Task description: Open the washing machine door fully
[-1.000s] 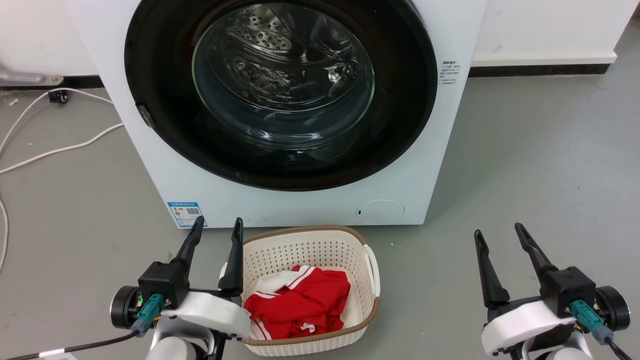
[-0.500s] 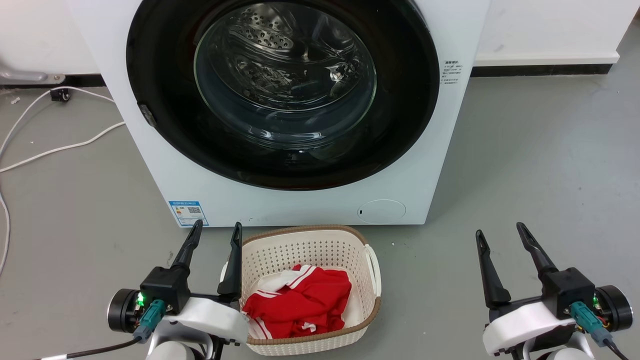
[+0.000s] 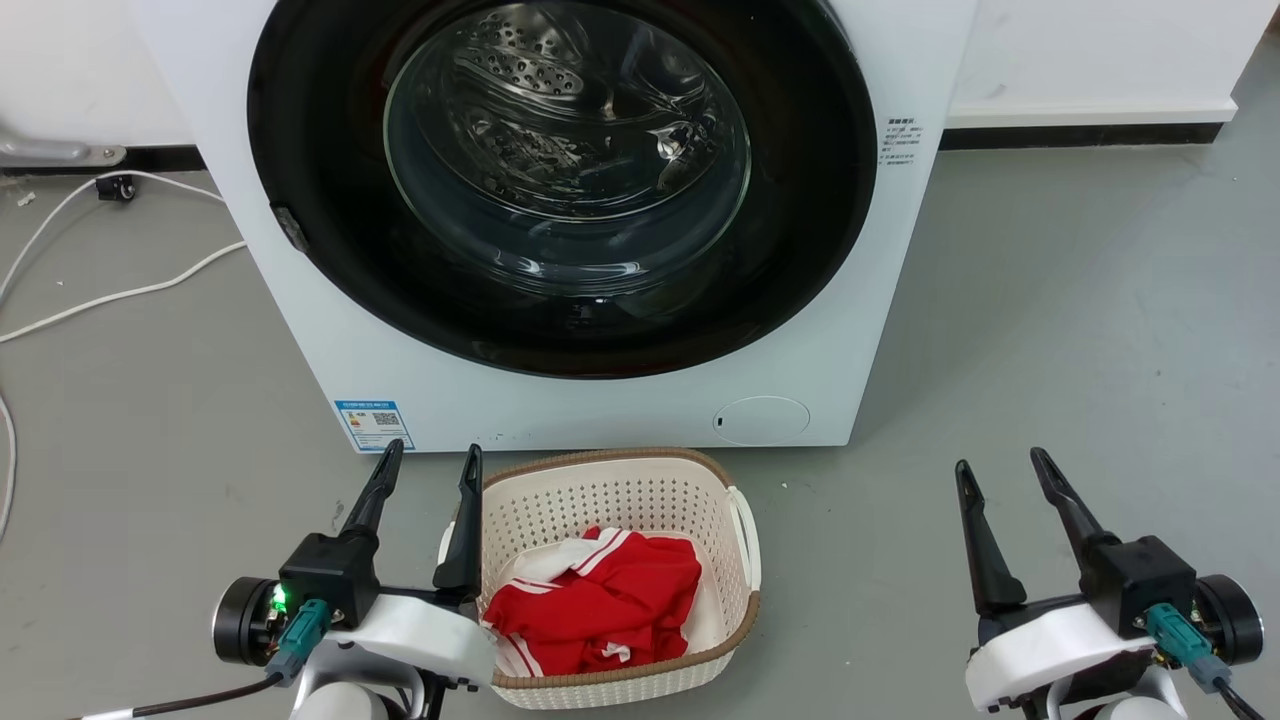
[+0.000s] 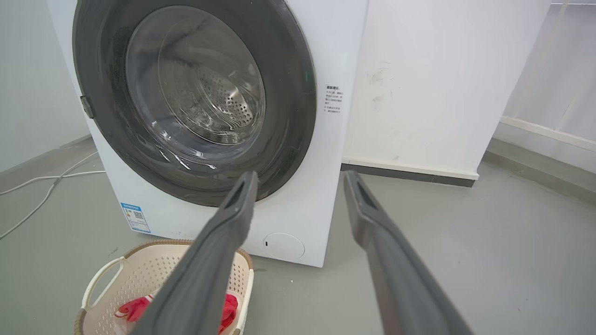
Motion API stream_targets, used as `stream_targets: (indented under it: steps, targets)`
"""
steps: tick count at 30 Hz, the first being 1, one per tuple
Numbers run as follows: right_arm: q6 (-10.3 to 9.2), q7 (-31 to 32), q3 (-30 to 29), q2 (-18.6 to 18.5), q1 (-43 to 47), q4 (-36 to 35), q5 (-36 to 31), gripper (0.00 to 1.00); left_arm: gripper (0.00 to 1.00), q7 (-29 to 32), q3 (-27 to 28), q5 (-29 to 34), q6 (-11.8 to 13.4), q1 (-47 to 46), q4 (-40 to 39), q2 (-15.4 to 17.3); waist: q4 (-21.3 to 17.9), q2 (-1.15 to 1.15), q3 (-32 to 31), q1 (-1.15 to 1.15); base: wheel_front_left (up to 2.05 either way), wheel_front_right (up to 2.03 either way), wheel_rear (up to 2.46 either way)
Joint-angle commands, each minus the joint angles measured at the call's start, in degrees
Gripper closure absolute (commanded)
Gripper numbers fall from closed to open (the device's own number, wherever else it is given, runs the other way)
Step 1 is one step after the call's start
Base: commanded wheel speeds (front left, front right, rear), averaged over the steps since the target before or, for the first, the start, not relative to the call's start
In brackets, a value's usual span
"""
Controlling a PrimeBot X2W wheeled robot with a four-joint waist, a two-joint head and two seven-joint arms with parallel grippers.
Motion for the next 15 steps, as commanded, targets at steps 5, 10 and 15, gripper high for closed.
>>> stream_targets:
  steps: [5,10,15]
  targets:
    - [-0.03,-0.09,0.26,0.03,0.49,0.45,2.21,1.0,0.0,-0.17,0.2,0.21,-0.08,0.44,-0.22,0.06,-0.06,0.0,-0.01,0.0,0.0,0.0,0.0]
    - [-0.03,-0.69,-0.03,0.03,0.1,1.12,10.29,1.0,0.0,-0.17,0.27,-0.03,-0.06,0.44,-0.26,0.06,-0.05,0.0,0.1,0.0,0.0,0.0,0.0]
    - [-0.02,-1.48,0.35,0.04,-0.83,3.63,34.62,1.0,0.0,-0.17,0.38,-0.25,0.09,0.44,-0.24,0.06,-0.03,0.0,0.22,0.0,0.0,0.0,0.0]
